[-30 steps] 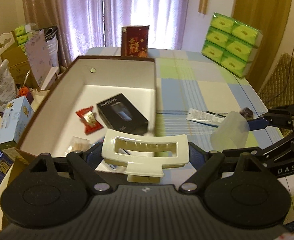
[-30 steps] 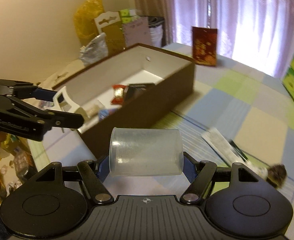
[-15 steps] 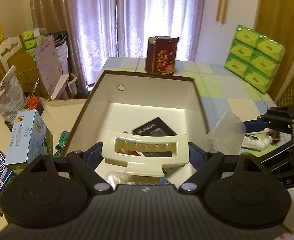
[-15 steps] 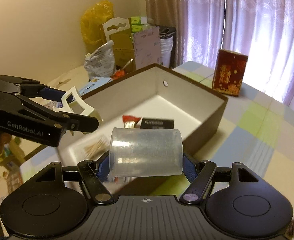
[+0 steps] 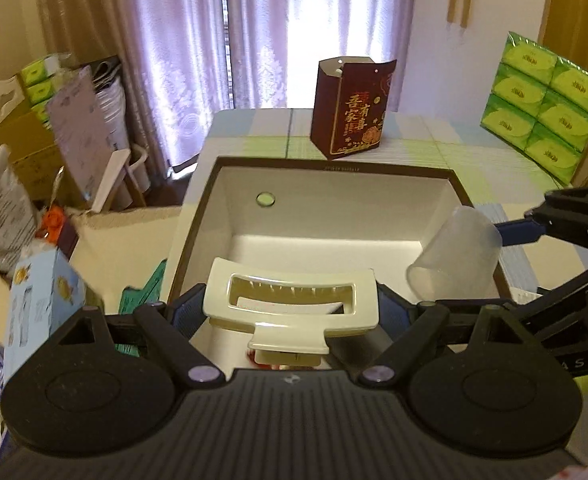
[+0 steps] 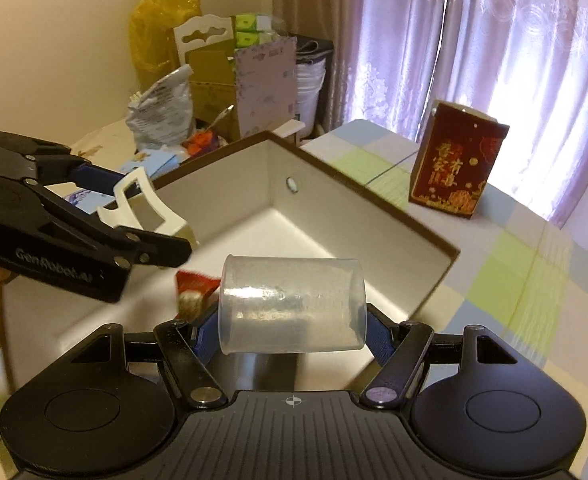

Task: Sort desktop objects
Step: 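Carry the hair clip and plastic cup with both tools over the open box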

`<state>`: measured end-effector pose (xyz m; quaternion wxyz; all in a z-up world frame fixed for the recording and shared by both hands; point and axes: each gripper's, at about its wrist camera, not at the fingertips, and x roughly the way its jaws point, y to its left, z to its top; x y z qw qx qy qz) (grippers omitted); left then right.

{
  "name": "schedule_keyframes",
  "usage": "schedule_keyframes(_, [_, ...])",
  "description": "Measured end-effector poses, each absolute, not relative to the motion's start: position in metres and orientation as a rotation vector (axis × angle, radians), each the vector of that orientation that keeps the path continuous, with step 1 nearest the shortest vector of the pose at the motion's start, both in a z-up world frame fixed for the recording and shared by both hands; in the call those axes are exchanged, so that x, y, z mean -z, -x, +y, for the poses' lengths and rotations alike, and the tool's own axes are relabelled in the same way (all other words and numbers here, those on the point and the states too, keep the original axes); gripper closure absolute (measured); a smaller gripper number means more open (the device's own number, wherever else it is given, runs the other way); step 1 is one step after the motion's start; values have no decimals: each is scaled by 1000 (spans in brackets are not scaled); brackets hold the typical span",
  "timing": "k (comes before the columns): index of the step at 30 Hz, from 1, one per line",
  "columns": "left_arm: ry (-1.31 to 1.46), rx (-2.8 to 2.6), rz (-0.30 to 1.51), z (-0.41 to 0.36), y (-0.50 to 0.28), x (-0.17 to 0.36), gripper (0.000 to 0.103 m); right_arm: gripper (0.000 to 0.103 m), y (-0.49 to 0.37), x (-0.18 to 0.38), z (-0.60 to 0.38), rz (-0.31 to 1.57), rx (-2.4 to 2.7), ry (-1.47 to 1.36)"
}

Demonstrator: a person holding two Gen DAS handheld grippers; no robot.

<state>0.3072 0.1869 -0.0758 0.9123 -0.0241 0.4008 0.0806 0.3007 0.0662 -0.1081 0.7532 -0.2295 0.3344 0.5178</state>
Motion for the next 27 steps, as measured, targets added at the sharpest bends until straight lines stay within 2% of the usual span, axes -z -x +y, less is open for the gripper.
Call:
schedule_keyframes(13, [-9,-97,893,204,-387,108,18,34,-344,138,111,740,-1073,645])
schedule_keyframes(27, [-90,-95,959,194,-421,136,18,34,-359,156,121,750,-1076,735])
